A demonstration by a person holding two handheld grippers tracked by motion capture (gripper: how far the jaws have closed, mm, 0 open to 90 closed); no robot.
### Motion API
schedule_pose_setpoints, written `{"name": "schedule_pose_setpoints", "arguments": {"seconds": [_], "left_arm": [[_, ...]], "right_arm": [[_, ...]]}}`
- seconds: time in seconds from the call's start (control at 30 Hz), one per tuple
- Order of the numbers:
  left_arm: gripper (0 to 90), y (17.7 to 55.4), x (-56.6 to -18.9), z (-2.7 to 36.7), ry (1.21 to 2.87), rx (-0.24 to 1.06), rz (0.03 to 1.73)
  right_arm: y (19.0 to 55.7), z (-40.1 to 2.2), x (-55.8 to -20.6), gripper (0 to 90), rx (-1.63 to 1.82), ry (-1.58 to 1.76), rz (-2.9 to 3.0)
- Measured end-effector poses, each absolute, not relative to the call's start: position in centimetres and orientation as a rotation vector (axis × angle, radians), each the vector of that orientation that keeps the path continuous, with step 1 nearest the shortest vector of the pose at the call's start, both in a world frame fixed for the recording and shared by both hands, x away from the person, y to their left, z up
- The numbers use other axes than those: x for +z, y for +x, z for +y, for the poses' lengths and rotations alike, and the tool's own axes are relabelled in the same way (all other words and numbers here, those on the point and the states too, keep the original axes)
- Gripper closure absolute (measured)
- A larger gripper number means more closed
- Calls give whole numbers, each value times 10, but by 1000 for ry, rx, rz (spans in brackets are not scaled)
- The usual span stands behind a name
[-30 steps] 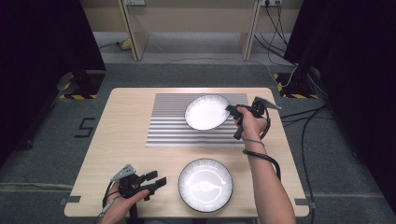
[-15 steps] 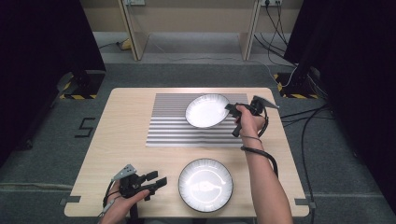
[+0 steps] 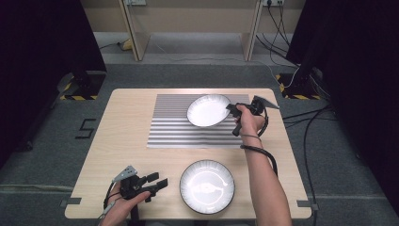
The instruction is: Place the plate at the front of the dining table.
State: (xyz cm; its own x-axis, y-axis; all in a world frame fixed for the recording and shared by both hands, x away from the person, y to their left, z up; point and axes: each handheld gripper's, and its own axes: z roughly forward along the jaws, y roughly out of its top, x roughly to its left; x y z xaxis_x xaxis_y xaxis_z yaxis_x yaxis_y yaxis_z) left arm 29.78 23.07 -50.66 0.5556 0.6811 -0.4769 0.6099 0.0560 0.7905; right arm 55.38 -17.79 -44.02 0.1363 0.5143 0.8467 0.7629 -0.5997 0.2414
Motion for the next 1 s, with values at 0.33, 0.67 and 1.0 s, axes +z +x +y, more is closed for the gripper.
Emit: {"name": "schedule_pose_setpoints", "arguments": {"seconds": [0.33, 0.67, 1.0], "left_arm": [[376, 298, -507, 231, 1625, 79, 1109], [376, 298, -507, 231, 1625, 78, 1108], [376, 299, -507, 231, 1629, 78, 1107]], "right_arm": [[560, -176, -443, 730, -1444, -2176, -1245], [566, -175, -445, 729, -1444, -2187, -1231], [571, -175, -445, 728, -1446, -2198, -1217]]}}
